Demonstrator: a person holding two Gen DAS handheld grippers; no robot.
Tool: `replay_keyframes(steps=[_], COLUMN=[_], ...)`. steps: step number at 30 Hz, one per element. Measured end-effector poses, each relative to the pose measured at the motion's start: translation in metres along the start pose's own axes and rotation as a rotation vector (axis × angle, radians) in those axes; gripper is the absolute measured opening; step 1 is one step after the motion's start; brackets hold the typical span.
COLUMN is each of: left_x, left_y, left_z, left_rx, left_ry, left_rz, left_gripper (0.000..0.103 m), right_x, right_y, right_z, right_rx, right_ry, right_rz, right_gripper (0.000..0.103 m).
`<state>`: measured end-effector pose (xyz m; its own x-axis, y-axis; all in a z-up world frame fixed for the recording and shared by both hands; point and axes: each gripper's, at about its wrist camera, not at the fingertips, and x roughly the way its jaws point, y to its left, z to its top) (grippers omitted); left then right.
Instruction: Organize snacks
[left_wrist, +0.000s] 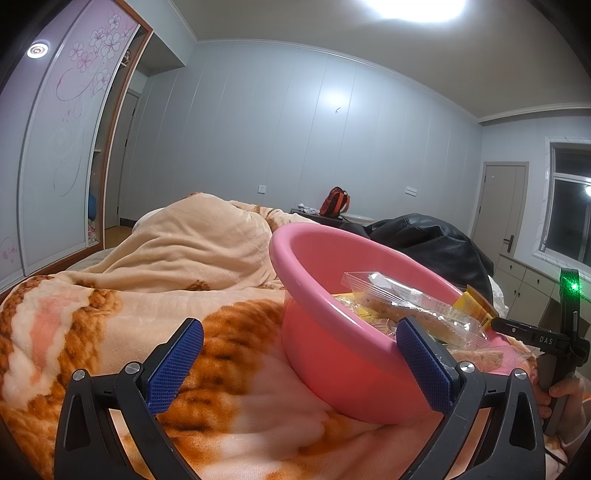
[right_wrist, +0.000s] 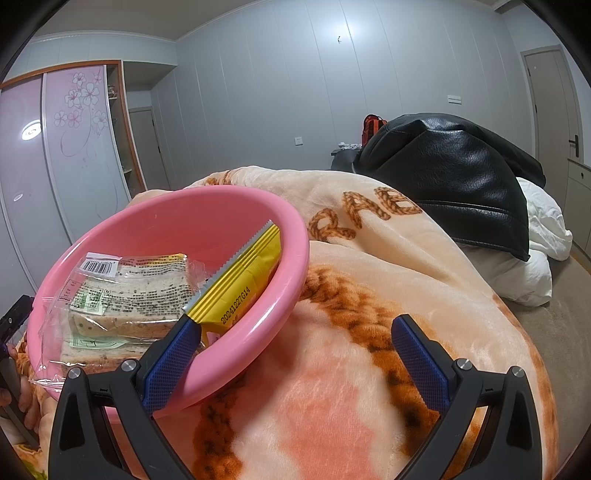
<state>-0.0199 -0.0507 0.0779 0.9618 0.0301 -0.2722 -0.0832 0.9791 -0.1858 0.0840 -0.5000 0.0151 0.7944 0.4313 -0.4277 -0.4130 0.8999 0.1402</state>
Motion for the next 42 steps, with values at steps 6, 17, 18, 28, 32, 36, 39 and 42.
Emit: replay_keyframes(steps=[6,17,18,28,32,36,39,42], left_x=[0.0,-0.0002,-0.0004,0.0015,0.0016,0.0016,0.0016,0.0015], left_y=[0.0002,0.0004,0.0003,0.0046,0.0047,0.0047,0.0047,0.0046], left_z=[0.0001,0.0001,0.0,0.0014,0.0015,0.0015,0.0015,0.0016], left_rx=[0.001,0.003,0.004,-0.023,-0.023,-0.023,-0.023,-0.023], left_ry=[0.0,-0.002,-0.002,0.011,0.011,0.011,0.011,0.011], left_rz=[0.0,0.003,0.005,-0.022,-0.021,-0.021,-0.021,-0.021], left_gripper=[0.103,0.103,0.103,0.103,0.103,0.103,0.103,0.103], right_x=[0.0002,0.0005,0.0004,0.0005,0.0006,0.0008,0.0005,0.0008], right_y=[-0.0004,-0.0004,-0.0004,-0.001,-0.0017,-0.0017,-0.0019,-0.0018], right_z=[-0.0003,-0.0002,-0.0003,-0.0006,-0.0011,-0.001,-0.0013,-0.001], right_rx=[0.0,0.001,0.001,0.003,0.004,0.004,0.004,0.005], right_ry=[0.0,0.001,0.001,0.002,0.004,0.003,0.004,0.003], right_rz=[0.0,0.0,0.0,0.0,0.001,0.001,0.001,0.001], right_gripper=[0.103,0.103,0.103,0.103,0.103,0.103,0.103,0.103])
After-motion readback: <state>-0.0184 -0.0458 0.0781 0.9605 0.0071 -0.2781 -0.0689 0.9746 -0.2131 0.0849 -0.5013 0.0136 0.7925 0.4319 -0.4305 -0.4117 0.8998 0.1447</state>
